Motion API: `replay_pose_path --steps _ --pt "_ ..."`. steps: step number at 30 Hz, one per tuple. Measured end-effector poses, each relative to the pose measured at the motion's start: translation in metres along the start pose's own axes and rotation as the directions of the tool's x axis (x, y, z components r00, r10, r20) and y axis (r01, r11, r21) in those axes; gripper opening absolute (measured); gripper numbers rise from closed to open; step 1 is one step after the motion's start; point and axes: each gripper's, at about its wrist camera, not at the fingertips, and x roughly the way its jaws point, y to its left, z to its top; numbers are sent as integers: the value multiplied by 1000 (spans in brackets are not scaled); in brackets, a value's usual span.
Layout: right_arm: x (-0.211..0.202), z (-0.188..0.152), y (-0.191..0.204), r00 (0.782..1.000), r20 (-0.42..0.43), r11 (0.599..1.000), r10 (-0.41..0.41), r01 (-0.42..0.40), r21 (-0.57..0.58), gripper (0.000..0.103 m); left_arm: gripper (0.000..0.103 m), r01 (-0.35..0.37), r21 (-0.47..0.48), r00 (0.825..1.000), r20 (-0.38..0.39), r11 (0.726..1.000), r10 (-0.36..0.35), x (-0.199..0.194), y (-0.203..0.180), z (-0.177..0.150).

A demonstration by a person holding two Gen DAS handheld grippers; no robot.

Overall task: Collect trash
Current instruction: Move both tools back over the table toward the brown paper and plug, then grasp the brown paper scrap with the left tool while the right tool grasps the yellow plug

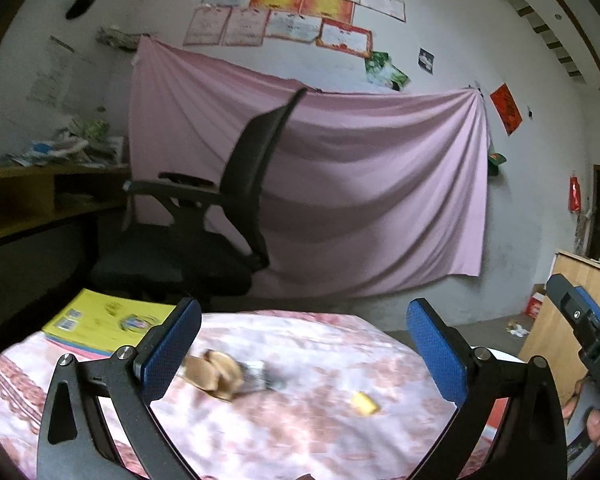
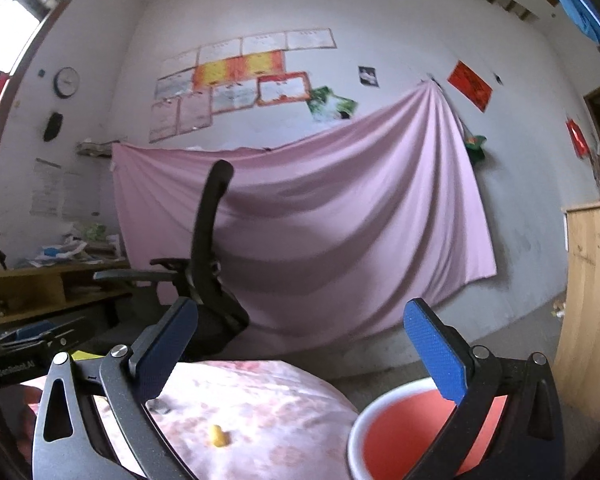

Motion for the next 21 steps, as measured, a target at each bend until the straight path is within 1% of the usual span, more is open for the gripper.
replay_pose_path --steps 4,7,10,14,19,21 --pt "4 -2 20 1000 4 999 14 -14 -33 103 101 -28 16 999 26 999 27 -9 19 -1" --pt "10 -7 33 1000 -18 998 21 -22 -62 103 101 -49 18 998 47 999 48 -16 34 -2" --pt "15 -11 45 999 -36 995 29 -33 -91 103 101 -62 24 997 47 998 61 -20 48 -6" --pt "23 -18 59 998 -57 991 39 -46 -127 103 101 -81 25 997 3 996 81 -13 64 -14" --pt "35 -26 73 993 -103 984 55 -71 -162 103 101 -78 -36 993 -96 996 74 3 84 -25" --pt "40 -29 77 990 -130 983 58 -79 -165 103 101 -73 -69 986 -157 995 61 13 90 -26"
